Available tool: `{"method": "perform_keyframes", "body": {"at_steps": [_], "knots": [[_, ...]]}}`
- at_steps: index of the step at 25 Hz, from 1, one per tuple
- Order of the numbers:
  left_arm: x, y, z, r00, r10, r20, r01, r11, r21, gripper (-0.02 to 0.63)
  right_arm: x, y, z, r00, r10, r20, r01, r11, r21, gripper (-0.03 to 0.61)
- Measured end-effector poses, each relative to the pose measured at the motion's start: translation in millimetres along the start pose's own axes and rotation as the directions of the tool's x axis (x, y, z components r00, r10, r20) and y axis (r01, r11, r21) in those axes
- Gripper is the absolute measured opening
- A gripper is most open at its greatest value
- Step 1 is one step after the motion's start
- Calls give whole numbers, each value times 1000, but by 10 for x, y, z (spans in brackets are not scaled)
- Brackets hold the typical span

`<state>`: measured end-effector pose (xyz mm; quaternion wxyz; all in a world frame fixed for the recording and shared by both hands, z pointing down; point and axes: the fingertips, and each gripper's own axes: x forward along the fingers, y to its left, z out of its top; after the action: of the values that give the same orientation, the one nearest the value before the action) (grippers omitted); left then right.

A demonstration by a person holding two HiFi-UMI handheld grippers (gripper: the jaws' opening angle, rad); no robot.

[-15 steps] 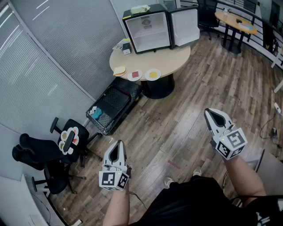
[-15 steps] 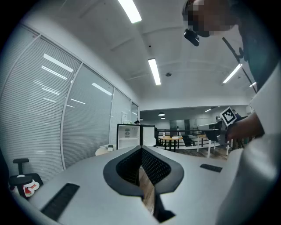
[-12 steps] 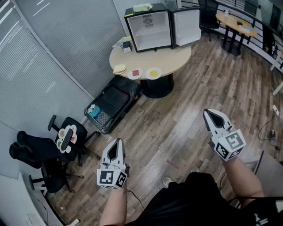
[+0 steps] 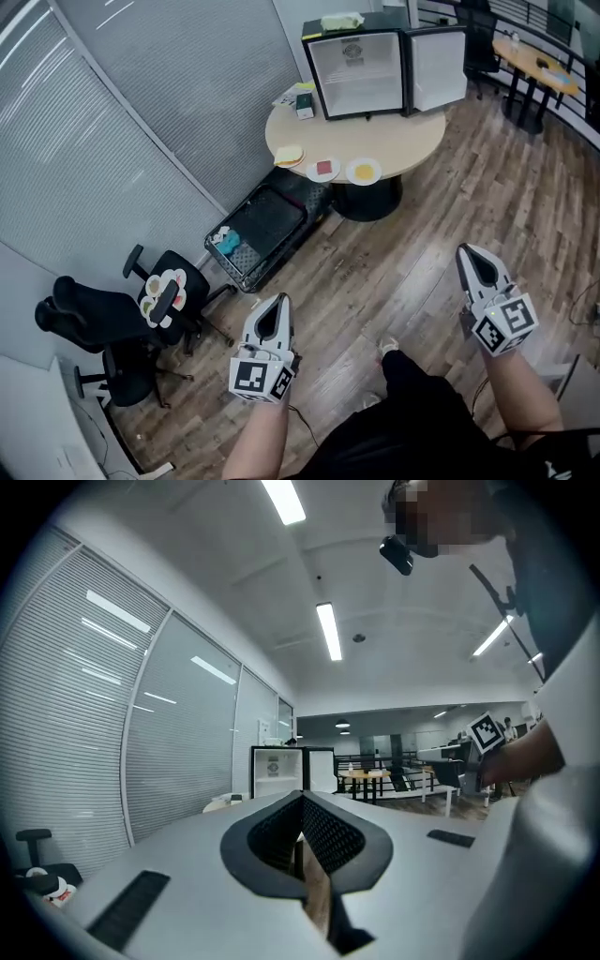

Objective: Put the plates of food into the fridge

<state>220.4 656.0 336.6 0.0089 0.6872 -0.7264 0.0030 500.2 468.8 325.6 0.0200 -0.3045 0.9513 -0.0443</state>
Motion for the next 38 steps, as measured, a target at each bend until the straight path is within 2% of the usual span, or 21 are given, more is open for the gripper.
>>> {"method": "perform_keyframes", "body": {"at_steps": [6, 16, 19, 22, 26, 29, 34, 38], "knots": [[549, 339, 111, 999, 52, -15, -53, 999, -10, 3, 757, -450, -252, 998, -6, -63, 9, 998, 54, 5], [1503, 819, 133, 988, 147, -56, -147, 989, 0, 3, 2135, -1004, -391, 991, 87, -97, -78, 993, 93, 5], [1780, 957, 127, 985, 156, -71, -157, 988, -1, 3, 2473, -1203, -442, 992, 74, -98, -63, 992, 111, 5], [2003, 1064, 80, 987, 131, -92, -131, 991, 7, 3, 2701, -1330, -551, 992, 47, -120, -29, 989, 142, 5], [2354, 1349, 27, 991, 94, -97, -95, 995, -9, 3, 3000, -1313, -638, 986, 60, -155, -45, 994, 99, 5], [2684, 1561, -42, 995, 50, -83, -52, 998, -25, 3, 3222, -1331, -696, 984, 35, -174, -23, 997, 73, 5], [3327, 1970, -54, 996, -63, -63, 61, 998, -27, 3, 3592, -1435, -788, 979, -76, -188, 90, 994, 67, 5], [3825, 2405, -38, 986, -155, -65, 154, 988, -28, 3, 3917, -1394, -890, 969, -151, -195, 175, 978, 111, 5]]}}
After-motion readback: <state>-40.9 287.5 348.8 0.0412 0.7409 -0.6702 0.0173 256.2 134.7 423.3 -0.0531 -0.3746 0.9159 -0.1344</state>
